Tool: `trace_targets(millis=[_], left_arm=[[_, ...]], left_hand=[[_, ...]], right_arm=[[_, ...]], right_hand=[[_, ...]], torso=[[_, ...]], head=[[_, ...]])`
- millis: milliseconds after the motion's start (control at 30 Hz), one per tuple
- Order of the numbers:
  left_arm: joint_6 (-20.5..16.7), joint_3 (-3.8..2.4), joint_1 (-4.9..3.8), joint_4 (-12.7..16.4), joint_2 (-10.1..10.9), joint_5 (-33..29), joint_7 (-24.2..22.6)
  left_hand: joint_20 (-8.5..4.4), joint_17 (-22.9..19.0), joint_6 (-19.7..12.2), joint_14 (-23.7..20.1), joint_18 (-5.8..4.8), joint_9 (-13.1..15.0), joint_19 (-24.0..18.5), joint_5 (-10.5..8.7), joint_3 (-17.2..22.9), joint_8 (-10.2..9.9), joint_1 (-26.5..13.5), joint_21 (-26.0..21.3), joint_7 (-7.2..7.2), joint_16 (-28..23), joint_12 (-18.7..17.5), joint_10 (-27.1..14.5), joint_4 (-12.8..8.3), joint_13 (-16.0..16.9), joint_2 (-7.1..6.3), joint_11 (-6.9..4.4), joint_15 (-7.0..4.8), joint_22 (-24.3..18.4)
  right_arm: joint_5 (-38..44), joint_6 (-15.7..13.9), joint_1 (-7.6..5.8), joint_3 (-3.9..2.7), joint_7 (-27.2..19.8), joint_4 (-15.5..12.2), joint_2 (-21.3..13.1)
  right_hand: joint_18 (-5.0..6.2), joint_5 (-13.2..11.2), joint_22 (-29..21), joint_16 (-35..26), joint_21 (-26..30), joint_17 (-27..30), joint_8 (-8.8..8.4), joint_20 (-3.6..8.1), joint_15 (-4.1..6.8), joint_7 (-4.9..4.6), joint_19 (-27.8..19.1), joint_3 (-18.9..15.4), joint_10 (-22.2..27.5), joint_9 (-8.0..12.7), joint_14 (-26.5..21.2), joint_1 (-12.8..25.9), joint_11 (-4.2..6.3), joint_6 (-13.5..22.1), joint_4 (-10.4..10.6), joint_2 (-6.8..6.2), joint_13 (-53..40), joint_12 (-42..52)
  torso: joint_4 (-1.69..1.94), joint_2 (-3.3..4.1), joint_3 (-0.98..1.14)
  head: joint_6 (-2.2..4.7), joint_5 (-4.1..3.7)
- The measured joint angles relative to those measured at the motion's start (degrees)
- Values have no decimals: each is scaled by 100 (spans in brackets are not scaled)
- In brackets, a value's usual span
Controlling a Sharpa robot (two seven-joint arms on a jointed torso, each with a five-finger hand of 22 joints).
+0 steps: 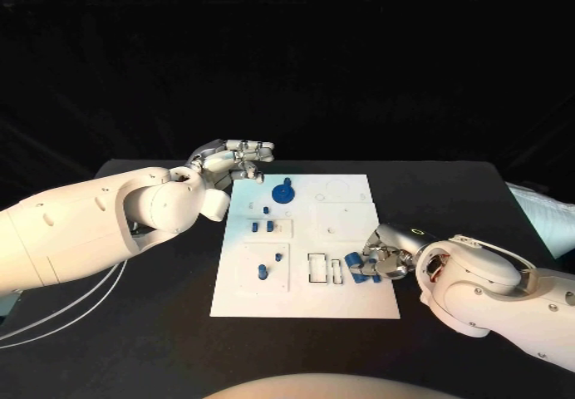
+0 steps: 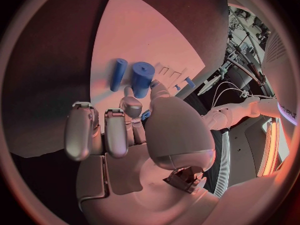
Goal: Assemble the parts on the task board
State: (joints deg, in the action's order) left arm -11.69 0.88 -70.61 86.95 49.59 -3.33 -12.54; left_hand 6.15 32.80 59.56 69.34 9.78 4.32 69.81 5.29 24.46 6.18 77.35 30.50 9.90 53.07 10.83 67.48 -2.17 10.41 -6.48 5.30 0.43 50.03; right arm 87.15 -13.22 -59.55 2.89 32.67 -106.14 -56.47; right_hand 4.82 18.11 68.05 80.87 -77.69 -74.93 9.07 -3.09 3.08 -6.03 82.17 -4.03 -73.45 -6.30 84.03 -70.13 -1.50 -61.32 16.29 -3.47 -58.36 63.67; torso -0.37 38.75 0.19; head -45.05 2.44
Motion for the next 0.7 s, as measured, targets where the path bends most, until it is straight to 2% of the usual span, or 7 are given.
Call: trace_targets(millis=[233, 500, 600, 700], left_arm=[[5, 1, 0, 3, 11, 0, 16], [17, 1, 0, 4, 12, 0, 35], [19, 2, 0, 4, 17, 0, 40], [21, 2, 0, 5, 19, 0, 42]], left_hand=[[0, -1, 0, 0, 0, 0, 0, 0, 0, 0, 0, 0, 0, 0, 0, 0, 0, 5, 0, 0, 0, 0], [0, -4, 0, 0, 0, 0, 0, 0, 0, 0, 0, 0, 0, 0, 0, 0, 0, 4, 0, 0, 0, 0], [0, -4, 0, 0, 0, 0, 0, 0, 0, 0, 0, 0, 0, 0, 0, 1, 0, 4, 0, -1, 0, 1], [0, -4, 0, 0, -1, 0, 0, 0, 0, 0, 0, 0, 0, 0, 0, 1, 0, 4, 0, -1, 0, 0]], right_arm=[[29, 53, 63, -11, 6, 134, 126], [66, 35, 98, -40, -2, 202, 212], [71, -32, 114, -39, -9, 199, 212], [72, -170, 137, -21, -13, 171, 185]], right_hand=[[0, 11, -6, 0, 0, 1, 1, 0, 0, 0, 0, -16, 0, -7, 0, -1, 0, 0, 16, 0, 1, 0], [0, 100, 3, 0, -23, 1, 93, 0, 0, 3, 0, -64, 20, -50, 0, -237, 20, -3, -16, 143, -111, 3], [0, 200, 46, 38, -47, 1, 142, 0, 0, 66, 0, -65, -10, -86, 0, -299, 49, -66, -16, 205, -232, 112], [0, 311, 109, 83, -89, 1, 181, 17, -1, 84, 17, -73, -124, -94, 0, -335, 82, -144, -9, 241, -371, 215]], torso=[[-4, -1, -3], [-4, -3, -2], [-3, -3, -2], [-2, -3, -2]], head=[[-5, 1], [-18, -6], [-19, -7], [-20, -7]])
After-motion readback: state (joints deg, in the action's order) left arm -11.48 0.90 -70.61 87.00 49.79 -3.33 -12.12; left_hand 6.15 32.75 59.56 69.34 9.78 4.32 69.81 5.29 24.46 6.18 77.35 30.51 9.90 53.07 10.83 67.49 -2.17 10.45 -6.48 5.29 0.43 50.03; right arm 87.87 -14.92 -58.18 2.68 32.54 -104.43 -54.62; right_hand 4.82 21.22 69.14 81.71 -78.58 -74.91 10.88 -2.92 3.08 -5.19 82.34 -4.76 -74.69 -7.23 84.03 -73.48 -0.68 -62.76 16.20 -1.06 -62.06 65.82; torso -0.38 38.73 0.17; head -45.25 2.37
